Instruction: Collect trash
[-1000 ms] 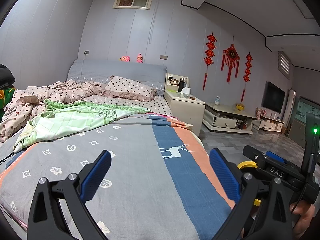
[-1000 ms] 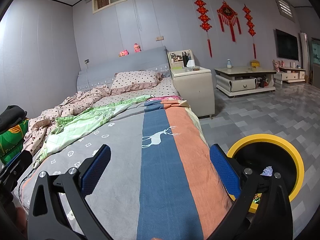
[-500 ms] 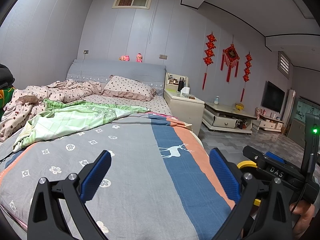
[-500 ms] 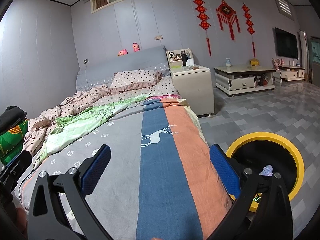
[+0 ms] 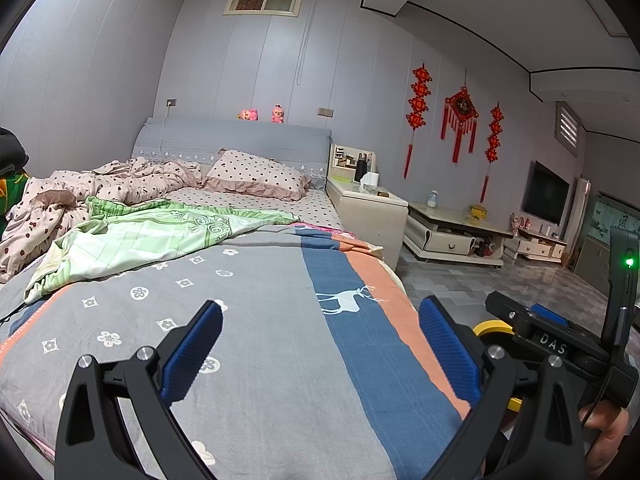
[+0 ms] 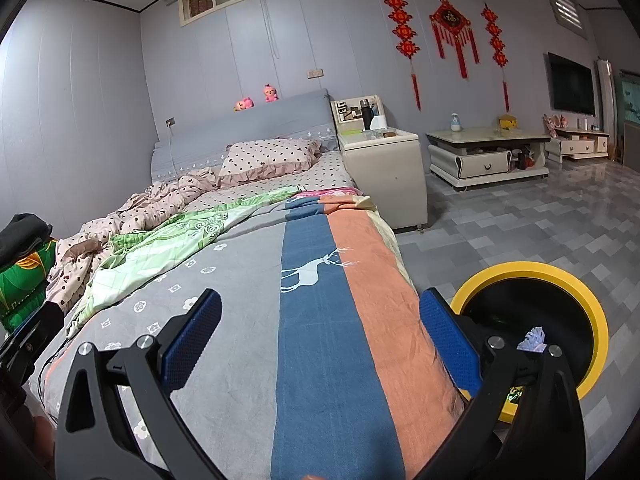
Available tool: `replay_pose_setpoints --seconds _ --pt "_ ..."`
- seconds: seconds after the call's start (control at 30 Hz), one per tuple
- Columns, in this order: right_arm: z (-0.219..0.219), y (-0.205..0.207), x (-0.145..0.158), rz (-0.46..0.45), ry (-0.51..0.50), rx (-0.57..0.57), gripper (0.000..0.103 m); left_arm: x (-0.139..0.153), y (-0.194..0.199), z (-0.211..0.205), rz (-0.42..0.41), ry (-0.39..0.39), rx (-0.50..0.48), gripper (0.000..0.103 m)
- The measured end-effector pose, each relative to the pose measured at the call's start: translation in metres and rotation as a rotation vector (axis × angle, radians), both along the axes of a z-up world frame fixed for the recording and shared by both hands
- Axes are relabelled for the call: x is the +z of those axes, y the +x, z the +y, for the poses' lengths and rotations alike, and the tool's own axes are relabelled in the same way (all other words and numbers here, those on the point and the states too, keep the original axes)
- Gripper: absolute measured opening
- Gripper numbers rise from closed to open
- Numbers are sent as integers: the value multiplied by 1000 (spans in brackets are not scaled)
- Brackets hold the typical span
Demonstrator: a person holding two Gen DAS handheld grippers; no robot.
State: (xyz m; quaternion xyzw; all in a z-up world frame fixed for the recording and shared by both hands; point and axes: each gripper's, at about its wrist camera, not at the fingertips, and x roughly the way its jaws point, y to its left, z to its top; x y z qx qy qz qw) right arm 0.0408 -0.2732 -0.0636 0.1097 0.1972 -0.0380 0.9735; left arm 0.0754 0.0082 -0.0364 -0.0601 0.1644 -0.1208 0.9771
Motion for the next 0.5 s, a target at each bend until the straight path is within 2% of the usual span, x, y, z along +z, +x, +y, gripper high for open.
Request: replay_pose_setpoints --seconds 0.5 --pt "-2 -1 -1 2 2 -3 95 -5 -1 -4 15 -8 -10 95"
